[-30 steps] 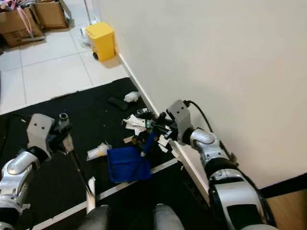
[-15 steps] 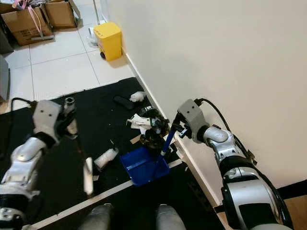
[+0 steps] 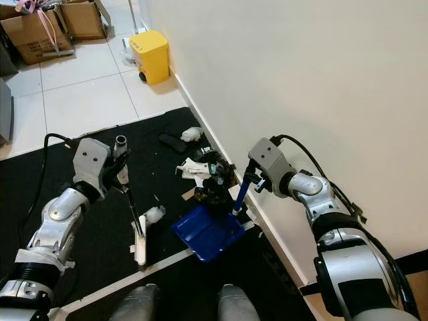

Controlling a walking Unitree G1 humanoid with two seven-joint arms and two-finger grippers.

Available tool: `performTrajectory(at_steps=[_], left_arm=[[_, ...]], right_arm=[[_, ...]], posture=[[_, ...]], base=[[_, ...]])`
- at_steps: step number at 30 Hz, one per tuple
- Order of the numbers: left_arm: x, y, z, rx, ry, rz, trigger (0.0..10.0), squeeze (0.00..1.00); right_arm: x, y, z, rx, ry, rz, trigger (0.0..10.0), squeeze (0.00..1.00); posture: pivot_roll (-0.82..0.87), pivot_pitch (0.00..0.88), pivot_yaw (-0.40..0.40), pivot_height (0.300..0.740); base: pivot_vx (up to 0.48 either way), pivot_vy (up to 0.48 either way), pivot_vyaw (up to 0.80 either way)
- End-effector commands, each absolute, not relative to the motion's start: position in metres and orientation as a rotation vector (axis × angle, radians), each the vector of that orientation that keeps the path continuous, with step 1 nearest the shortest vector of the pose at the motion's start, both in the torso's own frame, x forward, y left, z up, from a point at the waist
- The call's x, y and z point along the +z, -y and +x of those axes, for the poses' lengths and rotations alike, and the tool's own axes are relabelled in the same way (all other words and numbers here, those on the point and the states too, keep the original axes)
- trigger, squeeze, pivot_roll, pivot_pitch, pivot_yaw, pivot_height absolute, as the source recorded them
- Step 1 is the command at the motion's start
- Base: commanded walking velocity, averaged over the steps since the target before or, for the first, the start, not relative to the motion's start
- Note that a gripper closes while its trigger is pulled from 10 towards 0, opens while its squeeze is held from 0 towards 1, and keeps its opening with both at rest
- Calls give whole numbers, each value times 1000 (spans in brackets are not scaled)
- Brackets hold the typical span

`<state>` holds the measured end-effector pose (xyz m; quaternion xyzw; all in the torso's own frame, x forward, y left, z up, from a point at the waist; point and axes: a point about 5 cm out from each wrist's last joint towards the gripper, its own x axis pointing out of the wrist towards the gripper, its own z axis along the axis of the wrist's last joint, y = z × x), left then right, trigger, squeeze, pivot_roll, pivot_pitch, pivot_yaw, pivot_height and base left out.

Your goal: Sweep floor

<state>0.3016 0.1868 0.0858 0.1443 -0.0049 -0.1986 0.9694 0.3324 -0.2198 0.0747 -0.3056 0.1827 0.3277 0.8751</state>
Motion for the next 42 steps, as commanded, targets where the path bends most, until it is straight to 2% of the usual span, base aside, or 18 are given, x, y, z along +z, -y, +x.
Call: performTrajectory(at_steps=[1,6,11,16,24,30,35,42], left_arm=[[92,-184,304,-418,49,299,10000,0],[92,-185,303,-420,52,293,10000,0],[90,-185,302,-428,51,282,10000,0],[89,-182,301,-447,48,271,10000,0],[89,-180,301,-463,47,262,10000,0],[90,-179,302,-473,49,250,10000,0],[90,-179,302,-475,50,247,10000,0],[89,-178,300,-476,49,242,10000,0]], right_arm=[[89,247,336,620,-398,-858,10000,0],[96,255,336,640,-401,-902,10000,0],[96,261,330,712,-440,-842,10000,0],[87,271,316,829,-559,-739,10000,0],[82,283,303,931,-678,-762,10000,0],[103,289,307,1002,-683,-668,10000,0],[111,293,307,1042,-717,-676,10000,0],[130,293,316,1032,-655,-691,10000,0]], posture=[[28,45,-22,740],[33,45,-23,740],[33,49,-21,740],[32,50,-19,740],[30,49,-14,740],[32,52,-14,740],[30,55,-13,740],[24,57,-17,740]], base=[[0,0,0],[0,0,0],[0,0,0],[0,0,0],[0,0,0],[0,0,0],[0,0,0],[0,0,0]])
